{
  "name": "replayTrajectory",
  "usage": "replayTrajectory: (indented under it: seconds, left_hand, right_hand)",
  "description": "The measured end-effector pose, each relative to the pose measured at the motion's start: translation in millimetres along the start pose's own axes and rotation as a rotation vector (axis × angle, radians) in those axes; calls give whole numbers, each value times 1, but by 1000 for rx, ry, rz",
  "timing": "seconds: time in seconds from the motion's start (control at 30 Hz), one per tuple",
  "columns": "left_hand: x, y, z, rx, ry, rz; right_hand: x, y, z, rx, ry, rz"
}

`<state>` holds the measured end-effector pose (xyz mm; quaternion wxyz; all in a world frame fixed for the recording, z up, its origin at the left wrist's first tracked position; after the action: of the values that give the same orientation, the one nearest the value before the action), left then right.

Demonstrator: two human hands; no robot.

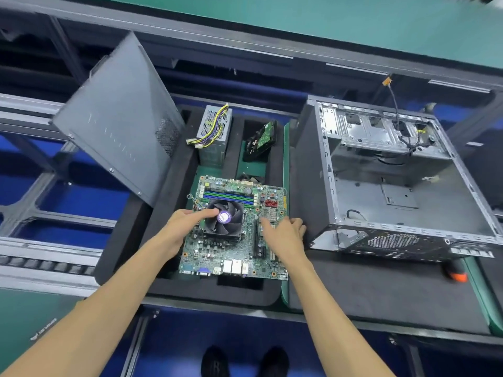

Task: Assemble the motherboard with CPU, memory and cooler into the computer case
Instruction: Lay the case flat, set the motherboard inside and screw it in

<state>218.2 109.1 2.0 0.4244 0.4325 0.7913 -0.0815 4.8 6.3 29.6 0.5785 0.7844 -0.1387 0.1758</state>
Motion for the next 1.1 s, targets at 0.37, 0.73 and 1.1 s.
replayTrajectory:
  seconds: [0.37, 0.73, 1.1]
  left_hand:
    - [4, -1, -2, -163, -150, -2]
    - [-1, 12, -8, -165, -127, -133]
    - [-74, 44, -44, -42, -204, -253]
  right_hand:
    - [4, 1, 5, -12, -16, -7]
    - [21, 11, 12, -55, -101, 183]
    - [72, 78, 13, -36, 88, 228]
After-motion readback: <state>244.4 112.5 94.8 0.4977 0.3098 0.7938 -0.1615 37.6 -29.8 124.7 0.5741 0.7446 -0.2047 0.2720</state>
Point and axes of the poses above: each hand's wrist, its own z-axis towards the middle knuckle, its own y-axis out of the back of the hand, x = y × z, the point moved 1 cm from there along z, towards the middle knuckle, and after that the axes turned 12 degrees about -x, right-handed, at the moved point
